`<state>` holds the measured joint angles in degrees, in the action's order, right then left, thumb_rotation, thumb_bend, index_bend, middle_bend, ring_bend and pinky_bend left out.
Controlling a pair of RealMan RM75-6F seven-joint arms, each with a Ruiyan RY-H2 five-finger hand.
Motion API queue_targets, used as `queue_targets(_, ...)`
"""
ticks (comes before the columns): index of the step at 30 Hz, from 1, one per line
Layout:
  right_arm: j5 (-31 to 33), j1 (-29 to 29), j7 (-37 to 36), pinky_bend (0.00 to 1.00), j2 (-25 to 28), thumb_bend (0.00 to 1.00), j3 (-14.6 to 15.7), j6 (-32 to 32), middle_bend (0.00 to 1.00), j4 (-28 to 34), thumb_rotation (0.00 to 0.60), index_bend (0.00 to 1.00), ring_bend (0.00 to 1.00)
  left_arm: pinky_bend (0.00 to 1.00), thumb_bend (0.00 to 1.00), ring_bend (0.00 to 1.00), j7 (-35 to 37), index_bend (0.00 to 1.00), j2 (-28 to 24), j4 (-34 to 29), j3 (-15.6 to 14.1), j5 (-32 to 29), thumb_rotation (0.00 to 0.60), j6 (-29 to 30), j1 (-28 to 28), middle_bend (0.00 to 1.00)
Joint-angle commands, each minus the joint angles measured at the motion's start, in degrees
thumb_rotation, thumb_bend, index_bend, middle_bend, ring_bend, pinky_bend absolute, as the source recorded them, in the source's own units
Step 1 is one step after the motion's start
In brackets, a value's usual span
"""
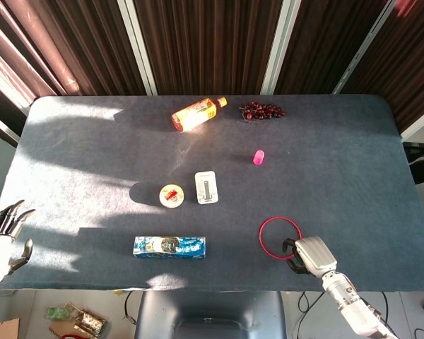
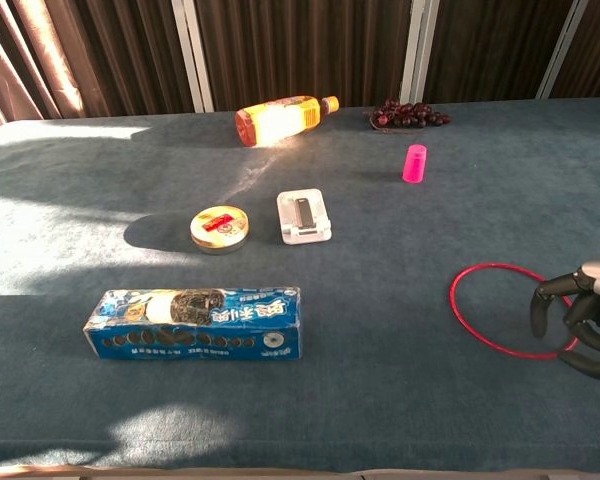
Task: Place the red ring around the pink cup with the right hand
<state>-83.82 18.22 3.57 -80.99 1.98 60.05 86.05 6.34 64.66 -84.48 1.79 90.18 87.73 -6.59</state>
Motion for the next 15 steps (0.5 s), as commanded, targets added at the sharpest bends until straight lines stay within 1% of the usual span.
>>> queue_targets(1,0.19,0.09,0.17,1.0,-0.27,0.48,0.09,-0.15,0.93,-0.28,0.6,0.58,1.0,0.13,0.54,0.07,0.05,0.17,-0.01,-0.01,0.03,-0.06,0.6,0.0,0.01,0.02)
queue_targets(15,0.99,0.38,0.39,1.0,-1.87,0.48,0.17,-0.27,0.93,-2.03,0.6,0.59,1.0,0.13,0.54,0.07,0.53,0.17,-0.1,0.06,0.12,-0.1,0.6,0.3,0.14,0.02)
